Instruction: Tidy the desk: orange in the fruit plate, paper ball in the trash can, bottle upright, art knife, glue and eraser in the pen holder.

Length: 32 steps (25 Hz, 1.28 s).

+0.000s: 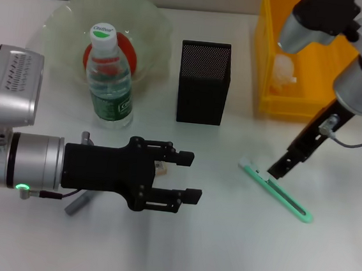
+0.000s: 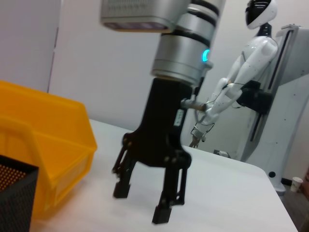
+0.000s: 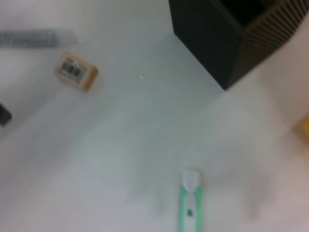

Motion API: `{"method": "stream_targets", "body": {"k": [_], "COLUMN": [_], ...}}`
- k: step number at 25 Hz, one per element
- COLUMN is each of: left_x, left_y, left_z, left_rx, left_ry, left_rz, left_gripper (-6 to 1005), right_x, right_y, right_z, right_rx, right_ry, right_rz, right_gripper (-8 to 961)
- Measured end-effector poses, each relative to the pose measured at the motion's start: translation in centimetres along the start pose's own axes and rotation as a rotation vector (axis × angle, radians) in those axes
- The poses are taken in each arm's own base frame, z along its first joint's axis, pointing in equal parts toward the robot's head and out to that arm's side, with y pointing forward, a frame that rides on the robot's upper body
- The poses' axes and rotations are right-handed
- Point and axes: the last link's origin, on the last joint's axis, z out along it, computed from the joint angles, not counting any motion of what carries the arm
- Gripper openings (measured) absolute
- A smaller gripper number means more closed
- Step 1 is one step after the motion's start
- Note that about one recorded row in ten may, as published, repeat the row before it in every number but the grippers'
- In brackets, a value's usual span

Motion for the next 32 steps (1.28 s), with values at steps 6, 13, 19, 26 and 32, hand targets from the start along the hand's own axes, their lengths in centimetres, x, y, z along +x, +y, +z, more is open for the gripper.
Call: {"method": "stream_targets", "body": {"k": [6,13,19,26,32], "left_x": [0.1,0.6,0.7,0.6,0.6], "left_y": [0.1,-0.1,-0.1,-0.2,-0.2], "left_z": [0.0,0.0,-0.1,0.1,0.0], "left_rx": [-0.004,0.010,0.026,0.032,0.037], "left_ry": [0.011,0.047,0.081,0.083,0.084], "left_rz": [0.013,0.029,0.049,0.038,0.036], "left_gripper": [689,688,688,687,687], "right_x": [-0.7,-0.9,-0.9,-1.1,-0.9], "right_y": [0.0,0.4,0.8,0.9,1.2], "right_z": [0.6,2.1,3.2,3.2,4.0], "right_rx": [-0.002,-0.022,-0.028,-0.027,-0.015], "right_ry": [-0.013,-0.029,-0.009,-0.006,0.044], "right_rz": [0.007,0.007,-0.010,-0.014,-0.048], "right_gripper": [753,742,734,723,664]}}
